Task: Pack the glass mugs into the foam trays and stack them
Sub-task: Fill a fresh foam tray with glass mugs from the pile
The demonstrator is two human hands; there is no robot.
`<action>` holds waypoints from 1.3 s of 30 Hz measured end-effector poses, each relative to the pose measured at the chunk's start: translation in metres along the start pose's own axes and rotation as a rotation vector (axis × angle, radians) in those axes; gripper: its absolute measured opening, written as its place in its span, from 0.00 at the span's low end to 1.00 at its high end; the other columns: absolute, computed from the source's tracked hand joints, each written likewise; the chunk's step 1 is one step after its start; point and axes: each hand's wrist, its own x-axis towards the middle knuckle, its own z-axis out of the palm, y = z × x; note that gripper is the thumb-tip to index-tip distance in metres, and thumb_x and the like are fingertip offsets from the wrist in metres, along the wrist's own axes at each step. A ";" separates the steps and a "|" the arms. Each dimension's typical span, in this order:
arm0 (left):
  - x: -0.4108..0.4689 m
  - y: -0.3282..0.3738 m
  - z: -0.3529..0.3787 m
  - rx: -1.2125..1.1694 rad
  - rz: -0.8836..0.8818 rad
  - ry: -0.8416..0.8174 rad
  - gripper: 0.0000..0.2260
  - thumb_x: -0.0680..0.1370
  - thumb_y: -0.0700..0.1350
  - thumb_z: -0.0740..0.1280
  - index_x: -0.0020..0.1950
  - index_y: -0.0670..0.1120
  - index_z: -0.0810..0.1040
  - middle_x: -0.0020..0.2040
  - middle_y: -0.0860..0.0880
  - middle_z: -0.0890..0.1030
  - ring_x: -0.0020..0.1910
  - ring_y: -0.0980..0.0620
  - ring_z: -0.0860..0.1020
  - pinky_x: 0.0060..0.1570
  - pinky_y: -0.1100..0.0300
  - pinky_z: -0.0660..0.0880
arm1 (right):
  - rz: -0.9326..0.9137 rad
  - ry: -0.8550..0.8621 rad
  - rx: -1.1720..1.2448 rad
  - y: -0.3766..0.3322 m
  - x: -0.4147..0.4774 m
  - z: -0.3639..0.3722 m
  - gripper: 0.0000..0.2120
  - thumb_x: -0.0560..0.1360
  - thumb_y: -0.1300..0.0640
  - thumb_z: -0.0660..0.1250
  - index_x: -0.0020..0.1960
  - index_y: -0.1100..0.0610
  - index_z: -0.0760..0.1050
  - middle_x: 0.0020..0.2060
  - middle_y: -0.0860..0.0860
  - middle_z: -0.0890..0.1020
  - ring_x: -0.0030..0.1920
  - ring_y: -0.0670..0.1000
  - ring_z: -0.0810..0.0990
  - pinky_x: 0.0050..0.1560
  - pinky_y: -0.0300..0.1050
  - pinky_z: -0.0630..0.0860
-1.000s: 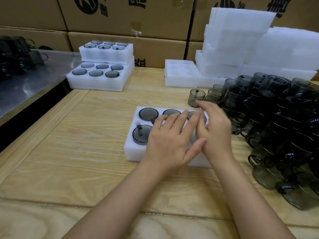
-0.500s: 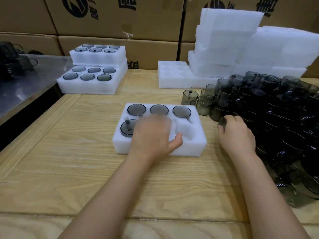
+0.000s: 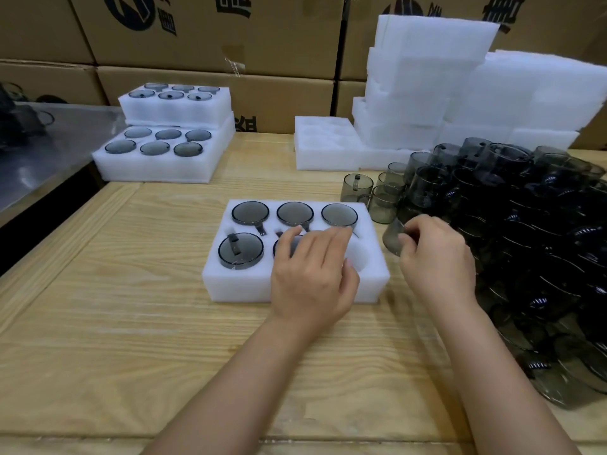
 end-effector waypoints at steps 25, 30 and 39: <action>0.005 0.005 -0.010 -0.399 -0.491 0.046 0.28 0.65 0.48 0.74 0.62 0.42 0.69 0.57 0.49 0.76 0.52 0.43 0.78 0.50 0.53 0.74 | -0.348 0.067 0.597 -0.068 -0.048 -0.002 0.29 0.70 0.44 0.68 0.65 0.59 0.71 0.59 0.51 0.72 0.58 0.43 0.71 0.54 0.38 0.71; 0.005 0.003 -0.011 -0.373 -0.389 0.060 0.27 0.69 0.50 0.69 0.63 0.36 0.71 0.56 0.48 0.78 0.53 0.49 0.75 0.55 0.53 0.71 | -0.368 0.059 0.698 -0.063 -0.039 -0.003 0.21 0.71 0.56 0.68 0.62 0.60 0.74 0.58 0.51 0.74 0.59 0.48 0.73 0.61 0.43 0.70; 0.004 -0.002 -0.003 -0.286 -0.210 0.114 0.18 0.71 0.45 0.68 0.57 0.36 0.77 0.52 0.42 0.80 0.52 0.48 0.75 0.50 0.50 0.74 | -0.318 0.018 0.725 -0.053 -0.029 0.002 0.27 0.70 0.54 0.72 0.67 0.57 0.70 0.62 0.50 0.71 0.62 0.43 0.69 0.63 0.38 0.67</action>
